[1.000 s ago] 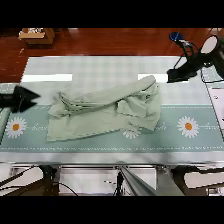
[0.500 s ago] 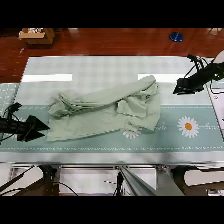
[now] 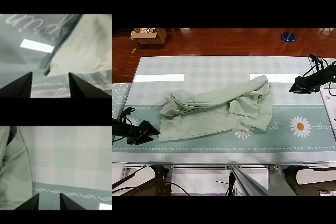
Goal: Fold the shirts.
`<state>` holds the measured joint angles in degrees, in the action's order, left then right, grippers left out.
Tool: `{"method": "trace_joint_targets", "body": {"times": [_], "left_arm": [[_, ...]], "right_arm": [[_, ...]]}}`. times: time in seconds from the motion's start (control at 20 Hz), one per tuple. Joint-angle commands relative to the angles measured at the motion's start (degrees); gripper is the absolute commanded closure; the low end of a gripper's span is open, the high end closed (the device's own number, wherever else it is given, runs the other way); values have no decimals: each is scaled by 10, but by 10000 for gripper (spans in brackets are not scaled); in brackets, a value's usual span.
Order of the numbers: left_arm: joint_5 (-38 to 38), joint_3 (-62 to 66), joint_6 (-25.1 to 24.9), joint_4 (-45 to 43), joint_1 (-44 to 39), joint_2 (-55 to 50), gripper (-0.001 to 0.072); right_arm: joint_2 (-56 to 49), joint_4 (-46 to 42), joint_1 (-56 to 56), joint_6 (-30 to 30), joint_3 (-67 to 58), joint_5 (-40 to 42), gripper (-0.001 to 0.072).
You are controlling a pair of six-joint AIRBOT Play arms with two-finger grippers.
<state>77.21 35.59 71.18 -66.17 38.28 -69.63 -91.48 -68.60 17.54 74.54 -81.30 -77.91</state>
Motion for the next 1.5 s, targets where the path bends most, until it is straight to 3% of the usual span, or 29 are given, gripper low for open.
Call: {"method": "trace_joint_targets", "body": {"times": [0.0,0.25,0.3,0.4,0.5,0.65,0.85,1.1,1.45], "left_arm": [[-36,-1,0,60,-15,-43,177],[-47,0,1,71,-114,-143,179],[-45,5,23,54,-128,-153,268],[-39,14,29,42,-133,-151,593],[-29,15,15,42,-132,-151,666],[-22,15,2,42,-132,-150,673],[-22,15,-2,43,-132,-150,673],[-21,15,-2,43,-132,-150,673],[-22,15,-2,47,-132,-150,673]], "right_arm": [[0,4,2,-1,0,2,356],[2,4,2,3,0,-18,356],[5,3,2,6,0,-18,356],[19,0,2,8,0,-16,356],[35,-33,6,9,0,-20,354],[39,-48,48,17,7,-62,315],[50,23,113,9,88,-78,298],[56,134,93,-42,214,-13,298],[56,138,11,-43,286,61,283]]}}
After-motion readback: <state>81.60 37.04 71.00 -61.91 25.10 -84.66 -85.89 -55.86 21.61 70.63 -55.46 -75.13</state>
